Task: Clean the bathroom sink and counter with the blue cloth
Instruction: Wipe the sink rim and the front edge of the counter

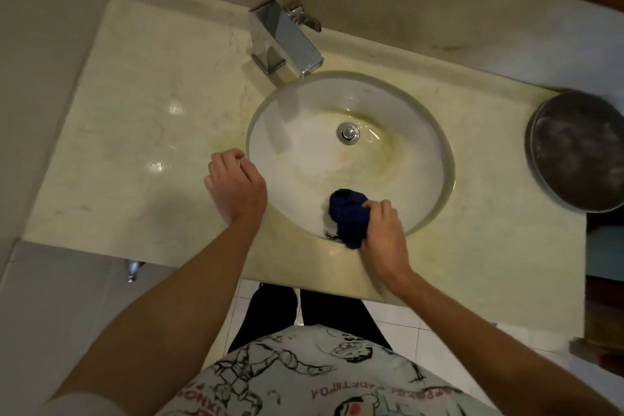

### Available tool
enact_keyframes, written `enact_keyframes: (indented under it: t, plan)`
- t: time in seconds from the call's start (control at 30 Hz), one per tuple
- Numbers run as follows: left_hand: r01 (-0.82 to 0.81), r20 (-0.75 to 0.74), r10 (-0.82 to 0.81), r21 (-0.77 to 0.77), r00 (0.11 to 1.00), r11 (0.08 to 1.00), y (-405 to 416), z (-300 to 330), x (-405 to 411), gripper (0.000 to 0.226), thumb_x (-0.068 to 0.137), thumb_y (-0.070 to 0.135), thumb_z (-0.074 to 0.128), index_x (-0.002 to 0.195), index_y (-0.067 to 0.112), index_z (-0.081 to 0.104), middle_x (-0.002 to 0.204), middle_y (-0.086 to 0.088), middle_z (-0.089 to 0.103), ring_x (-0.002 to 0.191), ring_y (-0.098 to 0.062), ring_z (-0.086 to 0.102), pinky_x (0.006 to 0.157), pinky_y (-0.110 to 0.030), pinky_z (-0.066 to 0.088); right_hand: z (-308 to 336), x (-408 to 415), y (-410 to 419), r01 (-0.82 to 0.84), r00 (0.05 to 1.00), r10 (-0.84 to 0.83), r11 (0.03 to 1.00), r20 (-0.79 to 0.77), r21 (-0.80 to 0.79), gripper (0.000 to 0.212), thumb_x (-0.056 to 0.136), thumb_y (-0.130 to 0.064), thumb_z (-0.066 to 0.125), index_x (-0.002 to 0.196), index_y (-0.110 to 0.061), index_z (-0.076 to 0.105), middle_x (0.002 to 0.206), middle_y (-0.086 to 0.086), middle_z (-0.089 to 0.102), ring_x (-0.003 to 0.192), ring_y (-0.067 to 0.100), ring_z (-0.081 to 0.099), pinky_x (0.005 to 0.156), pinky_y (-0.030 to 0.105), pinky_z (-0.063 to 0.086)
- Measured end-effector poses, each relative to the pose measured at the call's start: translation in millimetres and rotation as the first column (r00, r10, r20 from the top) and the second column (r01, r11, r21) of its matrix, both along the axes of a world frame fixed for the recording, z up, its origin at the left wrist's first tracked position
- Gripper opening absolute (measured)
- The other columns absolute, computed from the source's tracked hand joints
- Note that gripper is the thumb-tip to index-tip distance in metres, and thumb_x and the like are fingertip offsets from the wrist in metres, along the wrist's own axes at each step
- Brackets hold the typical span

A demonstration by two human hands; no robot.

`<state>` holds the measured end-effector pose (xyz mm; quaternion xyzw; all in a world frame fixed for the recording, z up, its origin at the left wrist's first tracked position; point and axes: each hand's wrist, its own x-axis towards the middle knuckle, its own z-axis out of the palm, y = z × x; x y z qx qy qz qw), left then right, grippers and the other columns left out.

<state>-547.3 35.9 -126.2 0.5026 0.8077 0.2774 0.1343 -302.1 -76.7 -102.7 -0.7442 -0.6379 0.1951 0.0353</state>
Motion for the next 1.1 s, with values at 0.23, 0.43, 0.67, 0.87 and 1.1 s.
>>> enact_keyframes:
  t: [0.23, 0.43, 0.67, 0.87, 1.1]
  plan:
    - [0.003, -0.017, -0.002, 0.007, 1.000, 1.000, 0.6, -0.1, -1.1, 0.016, 0.094, 0.017, 0.049, 0.101, 0.014, 0.062, 0.103, -0.007, 0.061, 0.094, -0.030, 0.054, 0.080, -0.041, 0.036, 19.8, 133.4, 47.8, -0.056, 0.966, 0.053, 0.998, 0.253, 0.004, 0.036, 0.088, -0.002, 0.051, 0.124, -0.005, 0.056, 0.109, 0.019, 0.053, 0.093, 0.039, 0.053, 0.074, 0.040, 0.036]
    - [-0.002, -0.048, 0.001, -0.016, 0.999, 1.000, 0.6, -0.2, -1.1, 0.016, 0.094, 0.018, 0.047, 0.101, 0.015, 0.062, 0.102, -0.003, 0.061, 0.091, -0.027, 0.054, 0.078, -0.039, 0.036, 19.2, 112.0, 80.5, -0.195, 0.973, 0.194, 0.981, 0.125, -0.001, 0.064, 0.062, 0.006, 0.074, 0.122, -0.008, 0.057, 0.111, 0.016, 0.053, 0.100, 0.037, 0.052, 0.081, 0.045, 0.042]
    - [-0.008, -0.003, 0.008, -0.011, 1.000, 1.000, 0.3, 1.5, -0.4, 0.021, 0.099, 0.023, 0.042, 0.104, 0.015, 0.060, 0.104, -0.003, 0.061, 0.091, -0.025, 0.054, 0.082, -0.038, 0.038, 5.6, -19.3, 71.1, -0.680, 0.730, 0.678, 0.733, -0.093, 0.007, 0.063, 0.061, -0.004, 0.063, 0.122, -0.018, 0.056, 0.111, 0.006, 0.056, 0.101, 0.027, 0.051, 0.090, 0.040, 0.040]
    - [-0.028, -0.009, 0.028, 0.005, 1.000, 1.000, 2.3, -3.8, -1.7, 0.027, 0.101, 0.025, 0.039, 0.105, 0.012, 0.062, 0.103, -0.006, 0.063, 0.091, -0.027, 0.057, 0.081, -0.038, 0.039, -14.2, -90.0, 102.1, -0.548, 0.816, 0.539, 0.836, -0.207, 0.017, 0.058, 0.069, 0.000, 0.062, 0.124, -0.012, 0.054, 0.114, 0.007, 0.054, 0.101, 0.029, 0.052, 0.084, 0.044, 0.041]
    - [-0.017, 0.039, 0.015, 0.047, 0.999, 0.999, 0.3, 0.1, -1.6, 0.025, 0.102, 0.027, 0.041, 0.107, 0.013, 0.061, 0.103, -0.002, 0.062, 0.090, -0.024, 0.057, 0.082, -0.033, 0.036, -10.6, -94.4, 146.9, -0.245, 0.846, 0.191, 0.969, -0.498, -0.045, 0.044, 0.078, -0.005, 0.054, 0.121, -0.015, 0.055, 0.118, 0.004, 0.060, 0.105, 0.026, 0.058, 0.087, 0.041, 0.047]
